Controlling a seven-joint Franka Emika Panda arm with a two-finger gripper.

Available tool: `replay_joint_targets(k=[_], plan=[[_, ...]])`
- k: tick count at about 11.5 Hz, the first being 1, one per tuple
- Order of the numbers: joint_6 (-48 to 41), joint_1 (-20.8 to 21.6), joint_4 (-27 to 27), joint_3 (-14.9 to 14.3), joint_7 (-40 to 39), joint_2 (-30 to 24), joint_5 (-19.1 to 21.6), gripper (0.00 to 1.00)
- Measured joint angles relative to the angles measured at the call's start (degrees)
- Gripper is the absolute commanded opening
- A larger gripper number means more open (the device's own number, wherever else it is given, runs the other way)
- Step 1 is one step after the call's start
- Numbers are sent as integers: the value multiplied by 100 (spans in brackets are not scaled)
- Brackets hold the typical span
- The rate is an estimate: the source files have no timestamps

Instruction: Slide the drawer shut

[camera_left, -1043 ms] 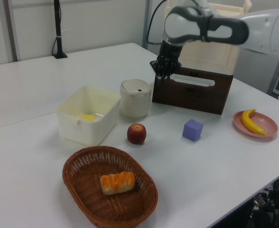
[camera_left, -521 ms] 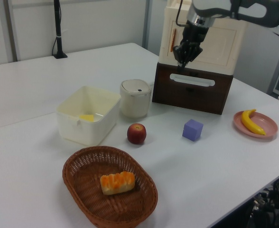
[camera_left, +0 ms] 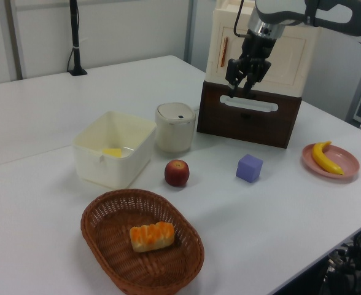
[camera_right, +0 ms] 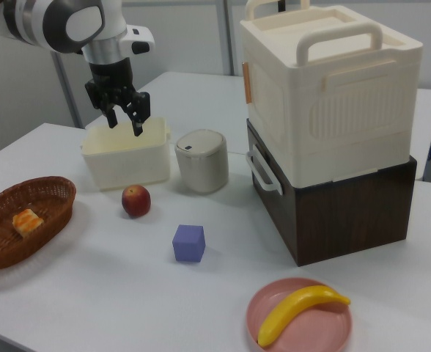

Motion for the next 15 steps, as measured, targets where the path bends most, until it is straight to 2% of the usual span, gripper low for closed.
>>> replay_joint_targets(k=[6, 9, 15], plan=[[-33, -161, -11, -5, -188, 0, -78, 100], [33, -155, -10, -5, -188, -10, -363, 100], [-41, -127, -9, 30, -188, -11, -407, 100]])
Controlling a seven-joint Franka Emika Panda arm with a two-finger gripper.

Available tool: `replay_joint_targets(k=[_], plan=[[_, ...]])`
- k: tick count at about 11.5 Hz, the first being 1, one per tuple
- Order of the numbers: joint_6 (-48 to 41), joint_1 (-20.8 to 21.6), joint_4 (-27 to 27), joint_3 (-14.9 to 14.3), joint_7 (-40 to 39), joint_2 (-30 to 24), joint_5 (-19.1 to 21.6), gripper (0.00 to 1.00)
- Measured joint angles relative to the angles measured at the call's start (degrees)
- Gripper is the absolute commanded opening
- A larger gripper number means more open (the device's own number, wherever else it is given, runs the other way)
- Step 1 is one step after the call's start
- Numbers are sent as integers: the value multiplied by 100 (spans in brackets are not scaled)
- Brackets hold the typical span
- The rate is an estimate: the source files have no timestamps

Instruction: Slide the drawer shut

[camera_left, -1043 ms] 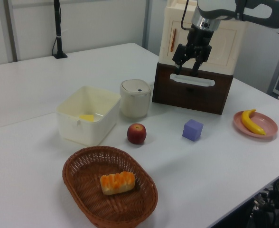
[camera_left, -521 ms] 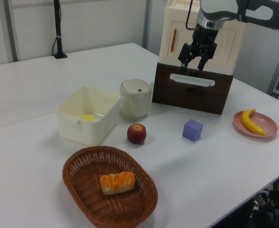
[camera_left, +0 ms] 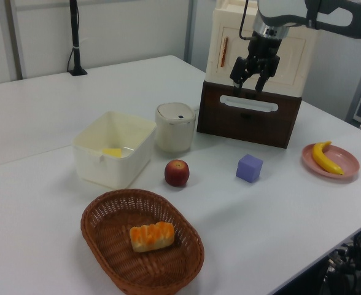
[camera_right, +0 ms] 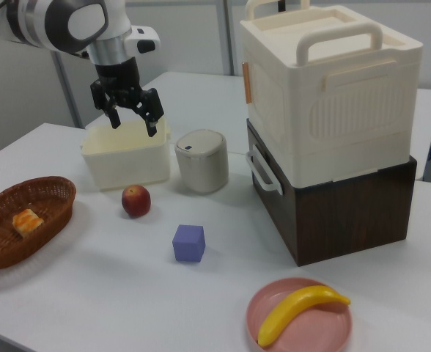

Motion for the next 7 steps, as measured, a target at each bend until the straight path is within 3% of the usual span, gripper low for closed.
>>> replay_joint_targets(k=[7], plan=[[-3, 1, 0, 20, 0, 0, -64, 100]])
